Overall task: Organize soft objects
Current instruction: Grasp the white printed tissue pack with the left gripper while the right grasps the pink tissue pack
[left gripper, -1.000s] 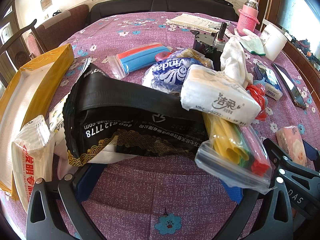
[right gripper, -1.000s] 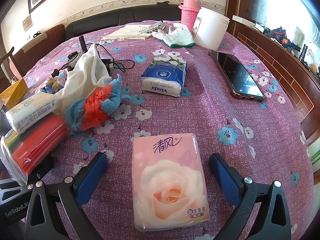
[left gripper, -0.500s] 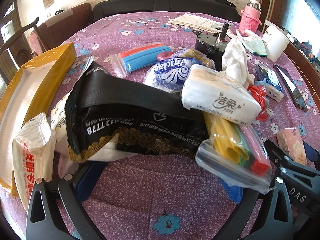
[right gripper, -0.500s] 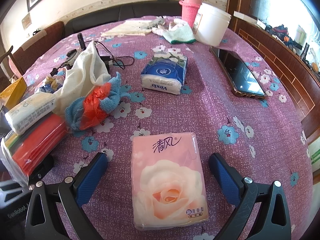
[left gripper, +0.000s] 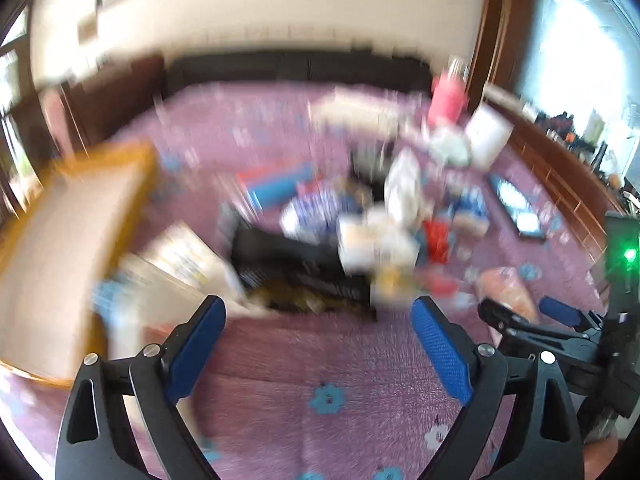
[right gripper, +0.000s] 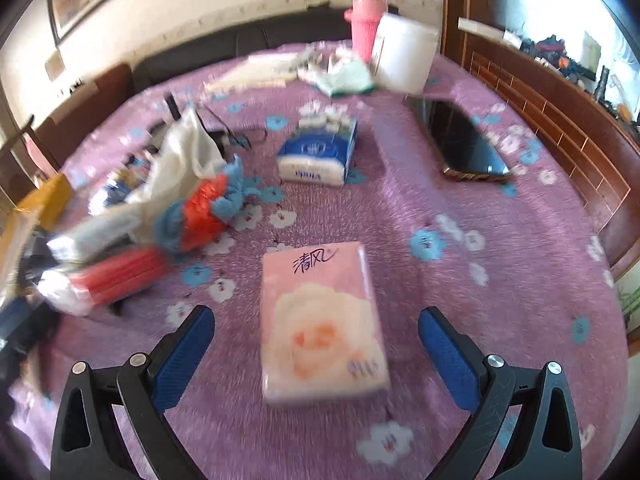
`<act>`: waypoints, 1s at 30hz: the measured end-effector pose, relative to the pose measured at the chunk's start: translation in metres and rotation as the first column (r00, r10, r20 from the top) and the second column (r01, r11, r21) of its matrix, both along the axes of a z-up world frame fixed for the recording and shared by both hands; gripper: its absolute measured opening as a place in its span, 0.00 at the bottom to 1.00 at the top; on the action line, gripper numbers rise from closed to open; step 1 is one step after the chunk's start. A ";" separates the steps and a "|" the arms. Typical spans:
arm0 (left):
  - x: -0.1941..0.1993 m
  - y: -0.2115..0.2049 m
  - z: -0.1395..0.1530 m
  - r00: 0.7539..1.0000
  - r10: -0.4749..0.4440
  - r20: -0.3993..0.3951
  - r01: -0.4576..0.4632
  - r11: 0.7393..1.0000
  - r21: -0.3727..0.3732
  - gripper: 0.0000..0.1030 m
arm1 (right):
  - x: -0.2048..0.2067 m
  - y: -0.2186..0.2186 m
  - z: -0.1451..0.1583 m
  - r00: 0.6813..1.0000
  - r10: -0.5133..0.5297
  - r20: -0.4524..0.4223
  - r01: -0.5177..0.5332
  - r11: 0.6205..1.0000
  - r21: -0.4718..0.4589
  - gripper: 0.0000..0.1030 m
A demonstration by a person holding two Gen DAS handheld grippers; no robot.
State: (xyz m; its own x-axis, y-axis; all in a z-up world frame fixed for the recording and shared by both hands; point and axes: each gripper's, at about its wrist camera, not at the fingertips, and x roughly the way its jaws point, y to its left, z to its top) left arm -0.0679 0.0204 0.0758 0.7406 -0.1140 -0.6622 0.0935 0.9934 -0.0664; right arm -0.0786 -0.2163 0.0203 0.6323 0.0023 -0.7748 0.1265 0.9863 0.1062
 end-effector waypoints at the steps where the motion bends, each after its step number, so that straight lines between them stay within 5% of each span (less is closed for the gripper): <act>1: -0.014 0.007 0.015 0.998 0.002 0.065 -0.002 1.000 0.001 0.91 | -0.009 0.001 0.008 0.999 0.003 0.040 -0.003 1.000 -0.008 0.99; 4: -0.050 0.037 0.052 0.974 0.031 0.224 -0.029 1.000 -0.011 1.00 | -0.056 0.007 0.043 0.967 -0.006 0.256 0.025 0.997 -0.071 1.00; 7: -0.068 0.076 0.072 0.955 0.076 0.286 -0.076 0.997 -0.013 1.00 | -0.096 0.016 0.067 0.905 0.017 0.424 0.037 0.992 -0.118 1.00; 10: -0.070 0.107 0.069 0.968 0.117 0.224 -0.122 0.992 0.012 1.00 | -0.085 0.020 0.068 0.952 0.090 0.292 -0.068 0.994 -0.085 1.00; 17: -0.061 0.104 0.007 1.000 0.006 -0.003 -0.006 0.999 0.038 0.98 | -0.089 0.013 0.052 0.973 0.070 0.220 -0.081 0.996 0.040 1.00; 19: -0.056 0.093 -0.005 1.000 -0.022 -0.023 0.023 0.998 0.064 0.77 | -0.091 0.015 0.047 0.975 0.088 0.202 -0.097 0.995 0.034 1.00; 21: -0.045 0.080 -0.017 0.997 -0.047 -0.063 0.054 0.993 0.102 0.65 | -0.093 0.017 0.045 0.975 0.100 0.199 -0.105 0.994 0.015 1.00; 29: -0.001 0.061 -0.051 0.990 -0.045 -0.132 0.076 0.966 0.248 0.61 | -0.087 -0.006 0.045 0.980 0.068 0.188 -0.081 0.995 0.063 1.00; 30: 0.002 0.058 -0.057 0.986 -0.051 -0.158 0.089 0.965 0.246 0.40 | -0.084 -0.011 0.044 0.982 0.058 0.182 -0.072 0.995 0.072 1.00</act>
